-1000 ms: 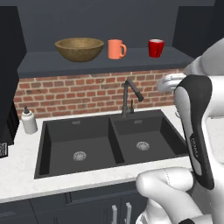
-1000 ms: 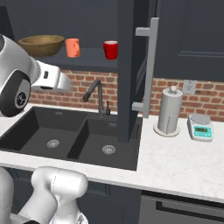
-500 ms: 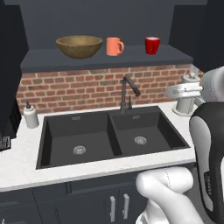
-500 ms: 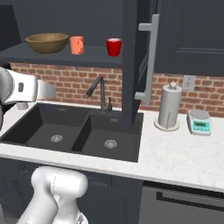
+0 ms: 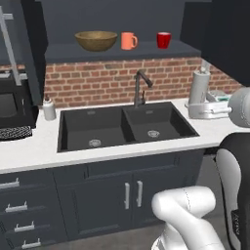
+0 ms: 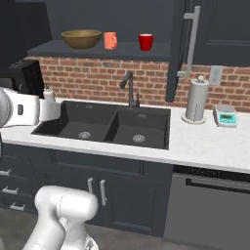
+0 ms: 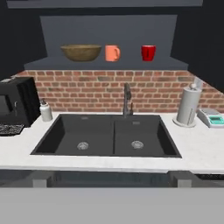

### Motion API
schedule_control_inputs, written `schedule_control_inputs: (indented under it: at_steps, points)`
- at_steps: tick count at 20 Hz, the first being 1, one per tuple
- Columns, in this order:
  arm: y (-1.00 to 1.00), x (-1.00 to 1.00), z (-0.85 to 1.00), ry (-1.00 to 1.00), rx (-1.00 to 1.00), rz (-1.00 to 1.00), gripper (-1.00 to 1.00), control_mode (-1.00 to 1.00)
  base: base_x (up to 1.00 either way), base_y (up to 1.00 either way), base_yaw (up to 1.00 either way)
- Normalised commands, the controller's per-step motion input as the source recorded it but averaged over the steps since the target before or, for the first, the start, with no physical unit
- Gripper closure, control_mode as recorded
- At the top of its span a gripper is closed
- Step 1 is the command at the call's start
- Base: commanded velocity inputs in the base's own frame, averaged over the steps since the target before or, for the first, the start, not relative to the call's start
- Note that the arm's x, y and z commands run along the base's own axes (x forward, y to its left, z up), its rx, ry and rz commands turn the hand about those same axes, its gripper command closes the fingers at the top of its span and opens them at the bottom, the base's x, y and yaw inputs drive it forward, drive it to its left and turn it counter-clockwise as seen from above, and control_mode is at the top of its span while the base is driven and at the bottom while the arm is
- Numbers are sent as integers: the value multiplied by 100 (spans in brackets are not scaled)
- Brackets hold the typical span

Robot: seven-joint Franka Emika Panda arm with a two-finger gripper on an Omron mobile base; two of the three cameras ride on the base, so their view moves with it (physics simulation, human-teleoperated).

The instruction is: Gather all objects into one cabinet and sort the glasses and bowls to opposite sides.

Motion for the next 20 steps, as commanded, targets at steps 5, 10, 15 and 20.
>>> schedule_control_inputs:
  at_steps: [5,10,15,20]
  points:
    - [0,0,0,0,0,0,-100,100,-18,85,0]
    - [0,0,0,0,0,0,-100,100,-57,91,-1]
    - [0,0,0,0,0,0,-100,100,-98,61,-6]
    - [0,0,0,0,0,0,-100,100,-34,68,-6]
